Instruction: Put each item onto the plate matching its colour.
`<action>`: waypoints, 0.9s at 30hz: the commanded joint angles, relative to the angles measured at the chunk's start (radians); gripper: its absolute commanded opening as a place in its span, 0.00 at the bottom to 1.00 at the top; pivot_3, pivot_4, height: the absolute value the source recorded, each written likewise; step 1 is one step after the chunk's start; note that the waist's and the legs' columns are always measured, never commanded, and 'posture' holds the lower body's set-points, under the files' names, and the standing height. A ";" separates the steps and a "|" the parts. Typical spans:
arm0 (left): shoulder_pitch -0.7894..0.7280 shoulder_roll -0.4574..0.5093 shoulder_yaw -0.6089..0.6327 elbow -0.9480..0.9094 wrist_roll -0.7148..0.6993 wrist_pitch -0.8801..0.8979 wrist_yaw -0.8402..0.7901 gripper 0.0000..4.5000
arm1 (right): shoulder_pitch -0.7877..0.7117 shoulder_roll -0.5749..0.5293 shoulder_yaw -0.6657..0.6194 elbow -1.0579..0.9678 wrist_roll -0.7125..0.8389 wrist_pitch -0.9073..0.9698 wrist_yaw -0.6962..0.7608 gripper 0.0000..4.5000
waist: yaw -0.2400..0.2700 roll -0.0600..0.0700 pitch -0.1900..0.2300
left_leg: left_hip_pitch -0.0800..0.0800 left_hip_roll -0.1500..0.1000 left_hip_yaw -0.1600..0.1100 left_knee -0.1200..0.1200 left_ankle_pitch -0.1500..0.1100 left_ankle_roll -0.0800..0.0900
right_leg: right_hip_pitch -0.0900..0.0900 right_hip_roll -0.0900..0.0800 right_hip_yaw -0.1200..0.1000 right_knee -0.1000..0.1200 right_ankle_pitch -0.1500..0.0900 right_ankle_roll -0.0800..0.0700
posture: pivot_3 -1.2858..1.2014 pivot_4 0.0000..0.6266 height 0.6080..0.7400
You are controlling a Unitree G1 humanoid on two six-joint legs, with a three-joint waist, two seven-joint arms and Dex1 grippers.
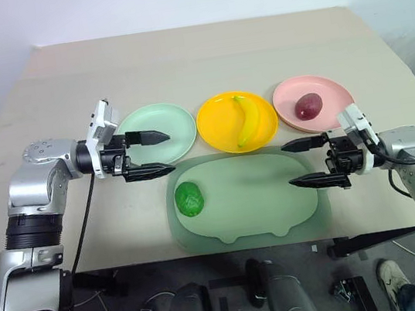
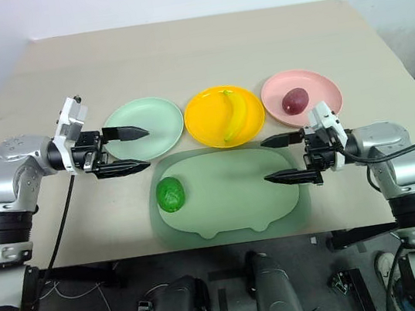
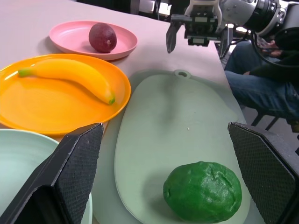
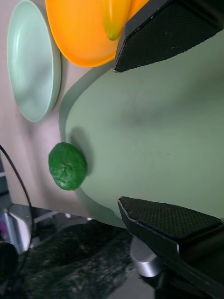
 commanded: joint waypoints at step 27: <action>0.314 0.097 -0.055 -0.460 0.011 0.074 0.147 1.00 | -0.117 -0.038 -0.010 0.156 -0.060 -0.111 0.073 0.99 | 0.002 0.000 0.000 | 0.002 0.000 -0.002 0.000 0.001 -0.001 | 0.000 0.000 0.001 -0.001 0.000 0.000 | 0.52 0.24 1.00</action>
